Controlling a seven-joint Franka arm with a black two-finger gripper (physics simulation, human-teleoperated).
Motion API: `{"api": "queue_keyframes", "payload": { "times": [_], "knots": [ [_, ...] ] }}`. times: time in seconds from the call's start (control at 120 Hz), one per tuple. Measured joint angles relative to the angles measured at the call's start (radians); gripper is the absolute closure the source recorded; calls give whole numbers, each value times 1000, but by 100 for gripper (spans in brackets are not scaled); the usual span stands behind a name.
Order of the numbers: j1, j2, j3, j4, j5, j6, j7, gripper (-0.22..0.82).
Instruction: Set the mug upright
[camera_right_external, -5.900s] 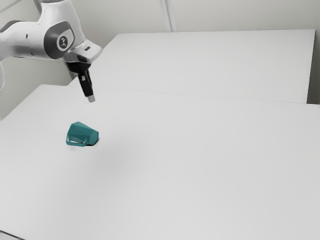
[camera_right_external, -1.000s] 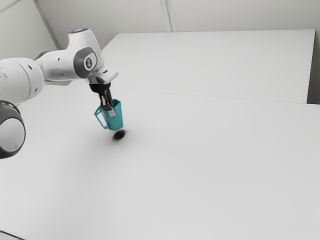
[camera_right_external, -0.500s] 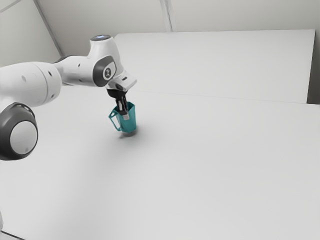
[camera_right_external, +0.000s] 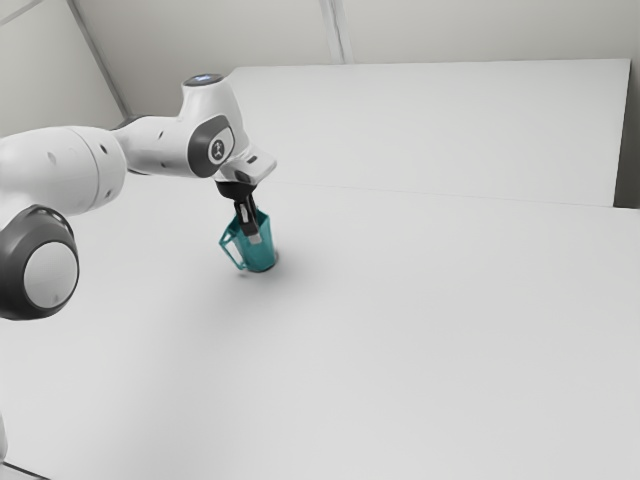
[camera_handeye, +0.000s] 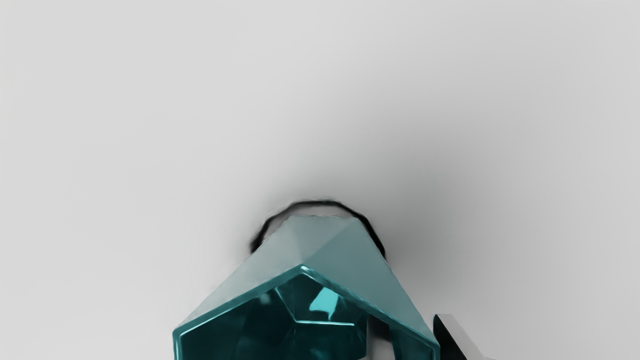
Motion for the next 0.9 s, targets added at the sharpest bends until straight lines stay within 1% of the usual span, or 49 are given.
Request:
{"api": "queue_keyframes", "payload": {
  "times": [0.083, 0.15, 0.225, 0.317, 0.483, 0.6, 0.617, 0.658, 0.683, 0.775, 0.9],
  "knots": [
    [0, -4, 0, 0, 4, 0, -3, 44],
    [0, -10, 0, 0, 7, -1, -5, 32],
    [0, -16, 0, 1, 9, -2, -7, 22],
    [1, -35, 0, 1, 10, -3, -8, 15],
    [4, -126, -1, -32, 11, -20, -10, 7],
    [-4, -223, 7, -52, 11, -74, -8, 4],
    [-23, -242, 25, -58, 12, -83, -7, 4],
    [-99, -292, 96, -72, 12, -110, -4, 3],
    [-118, -319, 113, -76, 11, -128, -1, 3],
    [-67, -379, 71, -74, 12, -188, 8, 2],
    [-32, -419, 58, -71, 12, -244, 16, 1]
  ]
}}
